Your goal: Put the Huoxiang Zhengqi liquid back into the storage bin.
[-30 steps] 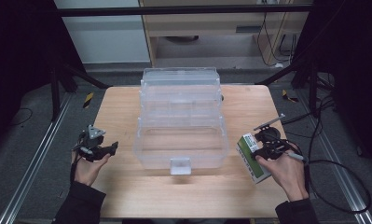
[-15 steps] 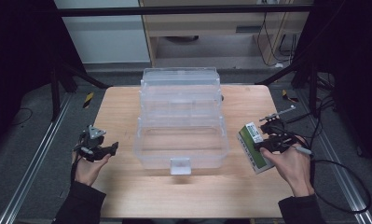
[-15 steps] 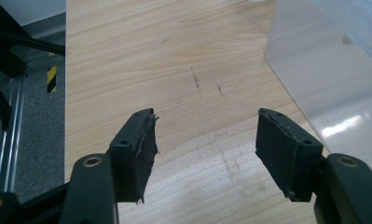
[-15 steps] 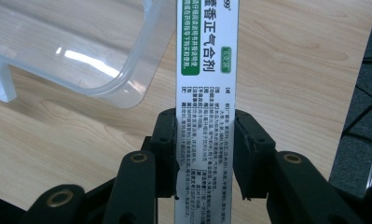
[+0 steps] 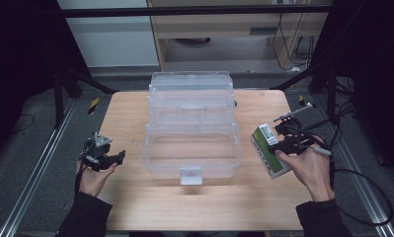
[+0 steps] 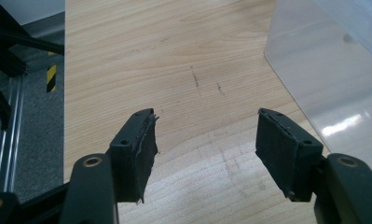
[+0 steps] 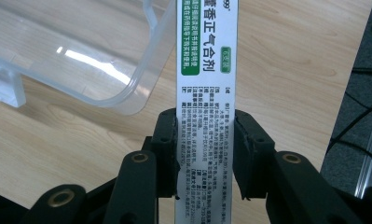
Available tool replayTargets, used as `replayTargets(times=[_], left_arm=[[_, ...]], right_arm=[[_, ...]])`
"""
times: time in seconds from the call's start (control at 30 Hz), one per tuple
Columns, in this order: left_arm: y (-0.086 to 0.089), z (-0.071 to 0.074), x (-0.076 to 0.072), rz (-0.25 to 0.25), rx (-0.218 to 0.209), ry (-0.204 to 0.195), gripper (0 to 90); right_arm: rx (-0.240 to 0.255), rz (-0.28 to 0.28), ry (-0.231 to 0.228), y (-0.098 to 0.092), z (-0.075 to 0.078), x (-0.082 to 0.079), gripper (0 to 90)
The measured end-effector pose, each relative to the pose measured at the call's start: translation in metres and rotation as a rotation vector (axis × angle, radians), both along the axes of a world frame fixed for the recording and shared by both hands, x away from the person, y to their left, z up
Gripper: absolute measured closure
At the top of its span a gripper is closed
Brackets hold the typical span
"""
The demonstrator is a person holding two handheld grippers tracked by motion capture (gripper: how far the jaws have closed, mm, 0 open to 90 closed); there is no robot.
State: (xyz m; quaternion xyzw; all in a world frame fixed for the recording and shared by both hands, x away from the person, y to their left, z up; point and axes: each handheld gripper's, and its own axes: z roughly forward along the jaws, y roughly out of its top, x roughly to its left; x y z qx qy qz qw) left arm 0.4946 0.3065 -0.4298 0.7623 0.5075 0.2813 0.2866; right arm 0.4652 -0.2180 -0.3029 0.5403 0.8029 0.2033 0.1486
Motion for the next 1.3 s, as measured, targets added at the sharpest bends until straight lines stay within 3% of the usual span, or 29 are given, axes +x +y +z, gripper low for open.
replayTargets(times=[0.3, 0.5, 0.9, 1.3], left_arm=[[0.000, 0.000, 0.000, 0.000, 0.002, 0.001, 37.3], [0.001, 0.000, 0.000, 0.002, 0.002, -0.001, 37.3], [0.001, -0.001, 0.000, 0.000, 0.002, 0.002, 37.2], [0.001, -0.001, 0.000, 0.002, 0.004, 0.002, 37.1]], right_arm=[[-0.001, 0.028, -0.043, 0.007, 0.013, 0.001, 64.9], [-0.005, 0.099, -0.100, 0.018, 0.021, 0.002, 65.1], [-0.006, 0.168, -0.109, 0.037, 0.037, 0.010, 65.1], [0.005, 0.289, -0.126, 0.058, 0.044, 0.023, 65.0]])
